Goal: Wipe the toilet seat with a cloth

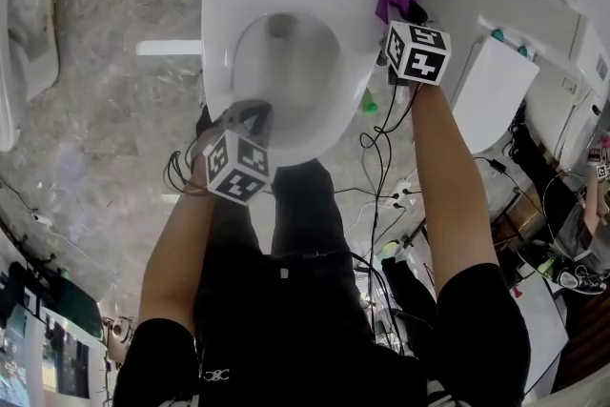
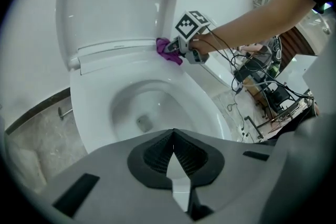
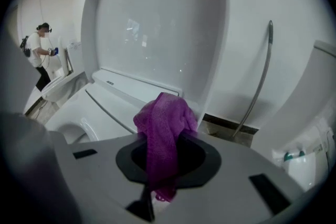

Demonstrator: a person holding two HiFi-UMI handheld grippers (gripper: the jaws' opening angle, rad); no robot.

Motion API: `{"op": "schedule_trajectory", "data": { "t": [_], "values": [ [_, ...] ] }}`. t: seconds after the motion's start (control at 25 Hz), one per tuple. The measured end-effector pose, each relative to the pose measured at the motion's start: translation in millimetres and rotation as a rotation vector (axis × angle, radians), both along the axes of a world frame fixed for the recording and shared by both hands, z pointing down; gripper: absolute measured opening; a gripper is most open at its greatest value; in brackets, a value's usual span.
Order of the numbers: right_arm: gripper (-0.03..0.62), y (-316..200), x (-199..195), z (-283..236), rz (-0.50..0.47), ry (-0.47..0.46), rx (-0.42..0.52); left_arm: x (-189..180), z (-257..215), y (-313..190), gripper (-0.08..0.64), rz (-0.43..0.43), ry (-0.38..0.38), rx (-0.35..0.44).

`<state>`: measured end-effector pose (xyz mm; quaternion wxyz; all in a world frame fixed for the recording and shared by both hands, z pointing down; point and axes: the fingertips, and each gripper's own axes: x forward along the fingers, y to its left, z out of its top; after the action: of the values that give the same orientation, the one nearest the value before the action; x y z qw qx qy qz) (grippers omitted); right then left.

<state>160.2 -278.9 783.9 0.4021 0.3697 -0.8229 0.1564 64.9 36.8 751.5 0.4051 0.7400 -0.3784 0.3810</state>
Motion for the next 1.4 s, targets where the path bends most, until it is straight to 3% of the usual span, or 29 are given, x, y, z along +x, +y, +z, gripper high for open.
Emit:
{"op": "schedule_trajectory", "data": {
  "t": [0.36, 0.64, 0.88, 1.4],
  "values": [
    [0.063, 14, 6, 5, 0.187, -0.15, -0.049, -1, 14, 11, 0.008, -0.034, 0.01, -0.007],
    [0.062, 44, -1, 4, 0.206, -0.111, 0.01, -11, 10, 23, 0.008, -0.024, 0.009, -0.01],
    [0.062, 57, -21, 4, 0.248, -0.132, -0.024, -24, 8, 34, 0.008, -0.029, 0.003, -0.012],
    [0.063, 108, -131, 9, 0.109, -0.302, -0.092, -36, 5, 48, 0.008, 0.032, 0.0, -0.004]
  ]
}}
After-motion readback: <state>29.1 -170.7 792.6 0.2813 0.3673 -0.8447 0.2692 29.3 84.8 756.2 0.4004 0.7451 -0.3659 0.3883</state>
